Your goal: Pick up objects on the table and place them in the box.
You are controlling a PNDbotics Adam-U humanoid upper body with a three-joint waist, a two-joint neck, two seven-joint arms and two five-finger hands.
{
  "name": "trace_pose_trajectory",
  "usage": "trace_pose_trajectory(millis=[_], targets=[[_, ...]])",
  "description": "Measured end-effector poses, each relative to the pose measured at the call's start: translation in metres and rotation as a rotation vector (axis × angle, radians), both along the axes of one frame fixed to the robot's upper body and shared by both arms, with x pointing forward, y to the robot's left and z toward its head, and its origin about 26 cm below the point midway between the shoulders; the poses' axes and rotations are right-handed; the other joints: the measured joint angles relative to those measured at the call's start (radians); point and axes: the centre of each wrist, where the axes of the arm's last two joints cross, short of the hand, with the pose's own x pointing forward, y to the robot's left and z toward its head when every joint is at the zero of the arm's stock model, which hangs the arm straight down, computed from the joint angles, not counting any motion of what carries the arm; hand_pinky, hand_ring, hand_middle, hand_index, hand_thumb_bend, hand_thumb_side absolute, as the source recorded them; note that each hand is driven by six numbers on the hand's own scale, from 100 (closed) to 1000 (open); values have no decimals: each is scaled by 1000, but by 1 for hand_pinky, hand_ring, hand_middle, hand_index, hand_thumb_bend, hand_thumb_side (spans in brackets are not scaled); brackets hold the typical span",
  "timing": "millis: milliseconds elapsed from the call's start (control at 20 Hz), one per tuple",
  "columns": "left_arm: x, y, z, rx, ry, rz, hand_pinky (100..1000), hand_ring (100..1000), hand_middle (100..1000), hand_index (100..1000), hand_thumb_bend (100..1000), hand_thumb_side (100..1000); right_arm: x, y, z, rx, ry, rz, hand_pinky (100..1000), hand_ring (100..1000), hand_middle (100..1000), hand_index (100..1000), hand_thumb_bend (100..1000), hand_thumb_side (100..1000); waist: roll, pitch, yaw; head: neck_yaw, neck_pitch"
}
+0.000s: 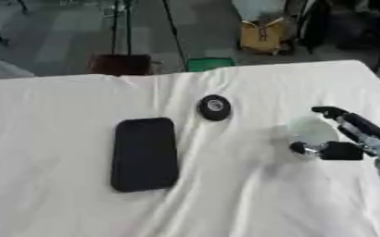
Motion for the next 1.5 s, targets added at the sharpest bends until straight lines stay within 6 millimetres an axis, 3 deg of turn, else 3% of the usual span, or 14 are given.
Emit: trace_pose_trajectory(millis=[50,100,1500], targets=[[0,0,0,0,0,0,640,784,832,896,177,933,1,0,0,1,2,-1,1000,979,971,1000,734,613,0,0,0,0,0],[0,0,0,0,0,0,640,784,832,896,177,934,1,-1,0,1,3,-2,1000,980,973,1000,735,652,0,0,0,0,0],[0,0,0,-2,0,-5,640,784,832,897,177,936,11,-9,-9,15,56,-25,1000,974,968,1000,735,649,5,1,1,-3,0]])
